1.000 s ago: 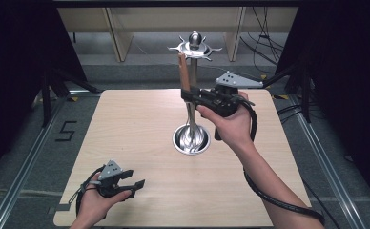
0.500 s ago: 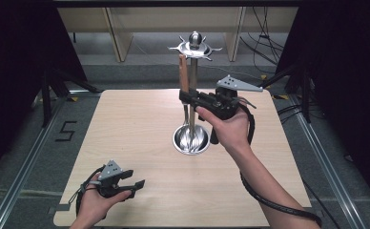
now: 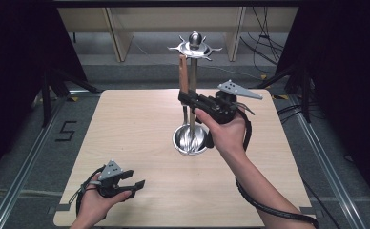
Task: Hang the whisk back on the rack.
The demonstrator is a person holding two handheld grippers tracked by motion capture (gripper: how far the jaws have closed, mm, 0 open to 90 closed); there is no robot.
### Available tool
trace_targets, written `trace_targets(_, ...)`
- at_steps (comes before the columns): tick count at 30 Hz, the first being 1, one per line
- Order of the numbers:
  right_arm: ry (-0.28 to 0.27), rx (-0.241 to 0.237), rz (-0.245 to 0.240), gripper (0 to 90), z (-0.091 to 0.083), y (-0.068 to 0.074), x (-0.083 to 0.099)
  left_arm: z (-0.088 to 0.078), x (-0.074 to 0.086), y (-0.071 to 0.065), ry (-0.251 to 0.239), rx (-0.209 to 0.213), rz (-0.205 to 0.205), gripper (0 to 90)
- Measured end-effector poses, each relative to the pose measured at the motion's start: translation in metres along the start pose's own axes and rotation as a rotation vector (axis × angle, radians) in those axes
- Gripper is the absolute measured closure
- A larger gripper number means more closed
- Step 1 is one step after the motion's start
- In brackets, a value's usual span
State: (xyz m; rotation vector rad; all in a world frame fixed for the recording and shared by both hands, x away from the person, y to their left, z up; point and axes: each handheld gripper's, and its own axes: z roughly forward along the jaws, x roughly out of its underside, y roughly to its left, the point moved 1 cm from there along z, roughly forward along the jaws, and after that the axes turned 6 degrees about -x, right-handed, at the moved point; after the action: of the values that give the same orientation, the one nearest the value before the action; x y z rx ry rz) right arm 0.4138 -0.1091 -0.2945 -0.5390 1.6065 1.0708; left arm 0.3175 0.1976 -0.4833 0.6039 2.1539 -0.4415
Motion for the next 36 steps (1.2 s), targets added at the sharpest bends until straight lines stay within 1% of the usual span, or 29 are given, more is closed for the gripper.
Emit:
trace_targets(1, -0.007, 0.004, 0.002, 72.1, 0.0008, -0.0004, 0.0014, -0.0003, 0.0000, 0.0005, 0.004, -0.001, 0.006, 36.6)
trace_targets(3, -0.007, 0.008, -0.002, 72.1, 0.0010, -0.0011, 0.0020, -0.0003, 0.0000, 0.0005, 0.004, -0.001, 0.005, 36.6)
trace_targets(5, -0.010, 0.014, 0.026, 71.9, 0.0013, -0.0005, 0.0035, -0.0003, 0.0000, 0.0005, 0.004, -0.002, 0.005, 36.6)
trace_targets(8, -0.015, 0.016, 0.025, 72.0, 0.0019, -0.0008, 0.0034, -0.0003, 0.0000, 0.0004, 0.003, -0.001, 0.005, 36.6)
trace_targets(9, -0.014, 0.010, 0.053, 72.3, 0.0021, 0.0016, 0.0030, -0.0003, 0.0000, 0.0004, 0.004, -0.001, 0.005, 36.6)
trace_targets(10, -0.014, 0.010, 0.053, 72.3, 0.0021, 0.0016, 0.0030, 0.0000, 0.0000, -0.0001, 0.000, 0.001, -0.001, 36.6)
trace_targets(11, -0.021, 0.006, 0.033, 72.4, 0.0038, 0.0000, 0.0032, 0.0001, 0.0000, -0.0003, -0.001, 0.001, -0.001, 36.6)
trace_targets(12, -0.021, 0.001, 0.043, 72.4, 0.0044, 0.0006, 0.0036, 0.0001, 0.0000, -0.0003, -0.001, 0.001, -0.001, 36.6)
trace_targets(13, -0.024, 0.002, 0.040, 72.4, 0.0048, 0.0003, 0.0038, -0.0010, -0.0004, 0.0007, 0.012, 0.005, 0.008, 36.6)
trace_targets(14, -0.024, 0.002, 0.040, 72.4, 0.0048, 0.0003, 0.0038, -0.0010, -0.0004, 0.0007, 0.012, 0.005, 0.008, 36.6)
trace_targets(15, -0.028, -0.003, 0.053, 72.2, 0.0052, 0.0006, 0.0044, -0.0009, -0.0002, 0.0001, 0.006, 0.002, 0.002, 36.6)
trace_targets(22, -0.045, 0.000, 0.065, 72.0, 0.0045, -0.0017, 0.0052, -0.0007, -0.0001, -0.0001, 0.006, 0.003, 0.005, 36.6)
trace_targets(23, -0.045, 0.000, 0.093, 72.6, 0.0040, -0.0005, 0.0055, -0.0006, -0.0002, -0.0003, 0.005, 0.002, 0.003, 36.6)
trace_targets(24, -0.053, 0.002, 0.086, 72.6, 0.0043, -0.0027, 0.0058, -0.0006, -0.0002, -0.0002, 0.004, 0.002, 0.003, 36.6)
trace_targets(25, -0.060, -0.002, 0.089, 72.5, 0.0044, -0.0038, 0.0058, -0.0010, -0.0002, 0.0005, 0.011, 0.000, 0.010, 36.6)
trace_targets(26, -0.057, 0.004, 0.089, 72.4, 0.0041, -0.0035, 0.0055, -0.0010, -0.0002, 0.0005, 0.011, 0.000, 0.009, 36.6)
trace_targets(27, -0.052, 0.007, 0.079, 72.4, 0.0045, -0.0043, 0.0056, -0.0006, 0.0000, 0.0000, 0.007, 0.002, 0.003, 36.6)
trace_targets(28, -0.047, 0.008, 0.090, 72.4, 0.0044, -0.0033, 0.0056, -0.0005, 0.0000, 0.0000, 0.008, 0.002, 0.004, 36.6)
trace_targets(29, -0.047, 0.007, 0.082, 72.4, 0.0044, -0.0039, 0.0053, -0.0003, 0.0000, -0.0001, 0.007, 0.002, 0.003, 36.6)
trace_targets(30, -0.045, 0.014, 0.059, 72.5, 0.0042, -0.0043, 0.0046, -0.0001, 0.0000, -0.0001, 0.004, 0.005, 0.002, 36.6)
trace_targets(31, -0.044, 0.011, 0.068, 72.5, 0.0045, -0.0037, 0.0047, -0.0007, -0.0002, 0.0005, 0.013, 0.005, 0.011, 36.6)
trace_targets(32, -0.044, 0.011, 0.068, 72.5, 0.0045, -0.0037, 0.0047, -0.0007, -0.0002, 0.0005, 0.013, 0.005, 0.011, 36.6)
trace_targets(36, -0.042, 0.017, 0.066, 72.0, 0.0043, -0.0044, 0.0046, -0.0003, -0.0001, -0.0003, 0.006, 0.002, 0.002, 36.6)
